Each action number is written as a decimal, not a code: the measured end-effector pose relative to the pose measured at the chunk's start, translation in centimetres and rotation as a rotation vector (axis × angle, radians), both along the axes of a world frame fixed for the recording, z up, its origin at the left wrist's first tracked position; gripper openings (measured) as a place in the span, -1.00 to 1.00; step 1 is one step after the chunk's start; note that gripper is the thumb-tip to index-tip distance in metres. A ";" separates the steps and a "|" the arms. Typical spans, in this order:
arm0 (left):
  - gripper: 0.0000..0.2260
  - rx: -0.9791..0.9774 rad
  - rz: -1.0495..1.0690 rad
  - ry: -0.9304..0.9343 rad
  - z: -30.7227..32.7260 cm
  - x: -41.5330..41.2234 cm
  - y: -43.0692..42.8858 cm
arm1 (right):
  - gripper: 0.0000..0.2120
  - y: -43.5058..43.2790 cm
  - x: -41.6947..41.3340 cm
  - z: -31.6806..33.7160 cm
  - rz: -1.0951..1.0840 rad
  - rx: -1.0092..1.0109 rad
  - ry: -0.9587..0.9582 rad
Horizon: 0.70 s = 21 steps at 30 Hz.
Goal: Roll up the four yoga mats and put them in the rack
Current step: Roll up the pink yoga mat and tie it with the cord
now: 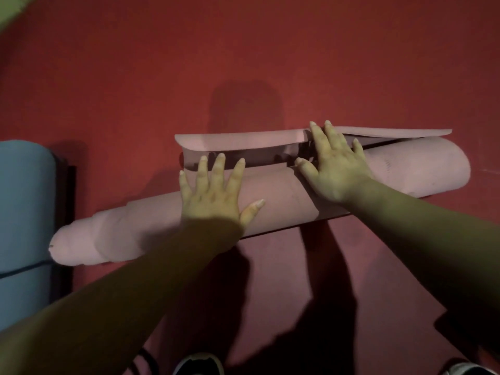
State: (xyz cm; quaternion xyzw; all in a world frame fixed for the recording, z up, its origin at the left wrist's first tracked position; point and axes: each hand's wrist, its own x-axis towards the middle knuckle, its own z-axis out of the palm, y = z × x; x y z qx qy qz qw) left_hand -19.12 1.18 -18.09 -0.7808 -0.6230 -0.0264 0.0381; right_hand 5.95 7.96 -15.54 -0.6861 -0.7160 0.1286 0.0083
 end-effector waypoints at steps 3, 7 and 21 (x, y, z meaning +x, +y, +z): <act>-0.22 -0.160 0.037 -0.008 0.8 -0.2 1.3 | -0.23 0.5 0.0 0.1 -0.007 0.002 0.005; -0.21 -0.174 0.045 -0.033 1.3 -0.6 2.6 | -0.25 0.7 0.1 0.3 -0.003 -0.005 0.016; -0.26 -0.046 -0.041 0.024 0.0 -0.1 1.4 | -0.29 1.2 0.3 0.1 -0.011 0.023 0.058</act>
